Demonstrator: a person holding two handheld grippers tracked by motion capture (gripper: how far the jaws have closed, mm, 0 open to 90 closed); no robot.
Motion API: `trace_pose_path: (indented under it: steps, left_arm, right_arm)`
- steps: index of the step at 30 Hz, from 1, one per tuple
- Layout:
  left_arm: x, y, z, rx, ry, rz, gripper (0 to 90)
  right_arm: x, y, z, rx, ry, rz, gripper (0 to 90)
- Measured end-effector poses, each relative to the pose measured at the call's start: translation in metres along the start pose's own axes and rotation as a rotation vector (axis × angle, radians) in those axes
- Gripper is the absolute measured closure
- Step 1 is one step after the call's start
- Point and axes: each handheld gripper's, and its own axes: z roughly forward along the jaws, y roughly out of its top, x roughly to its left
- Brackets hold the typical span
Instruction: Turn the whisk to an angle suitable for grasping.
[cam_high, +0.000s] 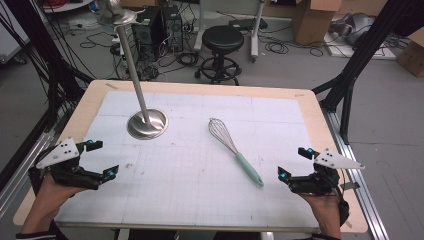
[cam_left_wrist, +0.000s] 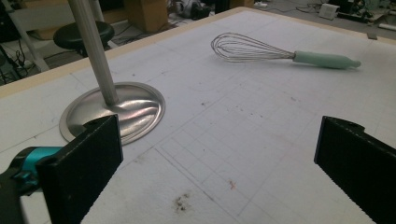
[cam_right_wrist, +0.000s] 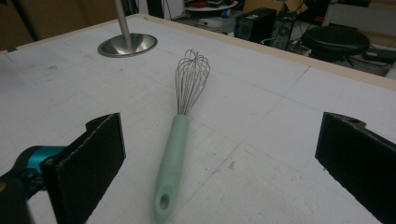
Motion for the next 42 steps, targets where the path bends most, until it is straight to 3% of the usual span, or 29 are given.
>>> trace_pose_path:
  steps: [12, 21, 28, 42]
  left_arm:
    - [0.0, -0.002, 0.007, 0.015, -0.001, 0.002, 1.7]
    - [-0.003, -0.004, 0.003, 0.014, -0.001, 0.013, 1.8]
    - [-0.002, -0.006, -0.001, 0.01, 0.004, 0.01, 1.7]
    - [-0.005, -0.006, -0.001, 0.017, 0.004, 0.015, 1.7]
  right_arm:
    - [-0.003, 0.0, 0.005, 0.024, 0.007, 0.006, 0.6]
    - [0.007, 0.01, 0.012, 0.069, 0.024, -0.001, 0.6]
    - [0.014, 0.02, 0.026, 0.102, 0.045, -0.034, 0.6]
    - [0.019, 0.041, 0.062, 0.261, 0.1, -0.068, 0.6]
